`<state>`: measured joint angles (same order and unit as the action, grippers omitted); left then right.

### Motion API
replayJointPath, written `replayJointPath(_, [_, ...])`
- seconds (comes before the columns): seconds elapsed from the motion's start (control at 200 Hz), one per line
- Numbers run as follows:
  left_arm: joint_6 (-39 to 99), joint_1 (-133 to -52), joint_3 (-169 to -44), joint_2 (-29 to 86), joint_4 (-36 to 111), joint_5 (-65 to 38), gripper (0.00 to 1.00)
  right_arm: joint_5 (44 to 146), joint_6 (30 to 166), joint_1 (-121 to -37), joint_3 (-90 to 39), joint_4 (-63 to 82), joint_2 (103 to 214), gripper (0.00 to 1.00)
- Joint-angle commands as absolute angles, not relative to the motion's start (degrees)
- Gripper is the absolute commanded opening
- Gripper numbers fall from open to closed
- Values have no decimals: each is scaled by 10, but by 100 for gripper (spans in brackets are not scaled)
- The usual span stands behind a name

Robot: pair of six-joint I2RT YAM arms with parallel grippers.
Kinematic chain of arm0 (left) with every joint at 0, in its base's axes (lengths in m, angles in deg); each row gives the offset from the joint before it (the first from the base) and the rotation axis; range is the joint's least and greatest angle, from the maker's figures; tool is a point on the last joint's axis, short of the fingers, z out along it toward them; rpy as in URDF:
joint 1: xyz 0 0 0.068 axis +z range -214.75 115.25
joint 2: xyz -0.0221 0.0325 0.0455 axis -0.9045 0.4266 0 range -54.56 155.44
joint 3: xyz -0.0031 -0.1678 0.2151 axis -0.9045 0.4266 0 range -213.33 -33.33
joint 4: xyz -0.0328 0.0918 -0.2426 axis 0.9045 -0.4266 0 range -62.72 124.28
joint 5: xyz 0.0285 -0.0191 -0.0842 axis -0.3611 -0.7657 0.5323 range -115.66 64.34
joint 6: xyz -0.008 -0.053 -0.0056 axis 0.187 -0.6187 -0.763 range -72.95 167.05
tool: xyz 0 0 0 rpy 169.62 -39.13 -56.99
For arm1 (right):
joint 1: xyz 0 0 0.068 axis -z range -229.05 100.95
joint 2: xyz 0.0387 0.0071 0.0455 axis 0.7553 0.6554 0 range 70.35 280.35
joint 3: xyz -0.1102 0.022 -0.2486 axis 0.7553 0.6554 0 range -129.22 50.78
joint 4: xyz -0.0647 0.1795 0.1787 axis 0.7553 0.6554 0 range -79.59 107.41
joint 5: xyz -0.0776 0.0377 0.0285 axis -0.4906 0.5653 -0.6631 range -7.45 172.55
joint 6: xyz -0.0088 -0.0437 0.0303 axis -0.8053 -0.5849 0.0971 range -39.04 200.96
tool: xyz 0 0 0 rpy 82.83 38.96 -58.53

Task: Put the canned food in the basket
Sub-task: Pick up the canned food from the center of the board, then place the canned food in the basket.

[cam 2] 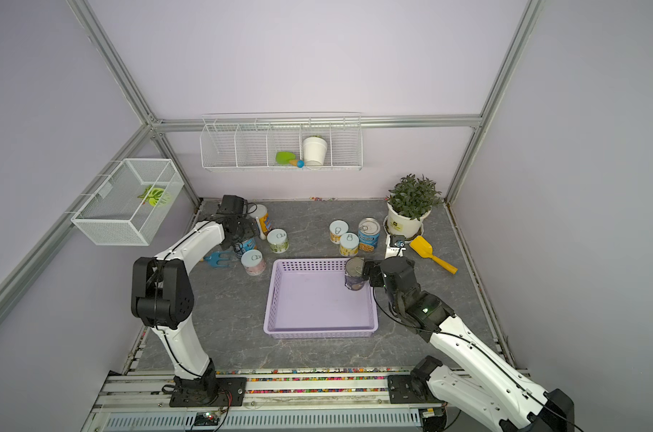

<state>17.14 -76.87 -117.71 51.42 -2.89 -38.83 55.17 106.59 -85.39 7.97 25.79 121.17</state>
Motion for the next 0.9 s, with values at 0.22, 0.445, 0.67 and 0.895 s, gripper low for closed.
replayJointPath(0.22, [159,-820,-1151,374,-31,-416,72,558,1060,-852,79,245,1223,98])
replayJointPath(0.445, [164,-822,-1121,323,-24,-391,72,559,1059,-852,79,244,1222,99])
replayJointPath(0.67, [169,-851,-1102,275,-18,-380,72,560,1061,-852,80,245,1221,98])
replayJointPath(0.895, [172,-930,-1104,239,-26,-381,71,559,1061,-851,81,243,1222,99])
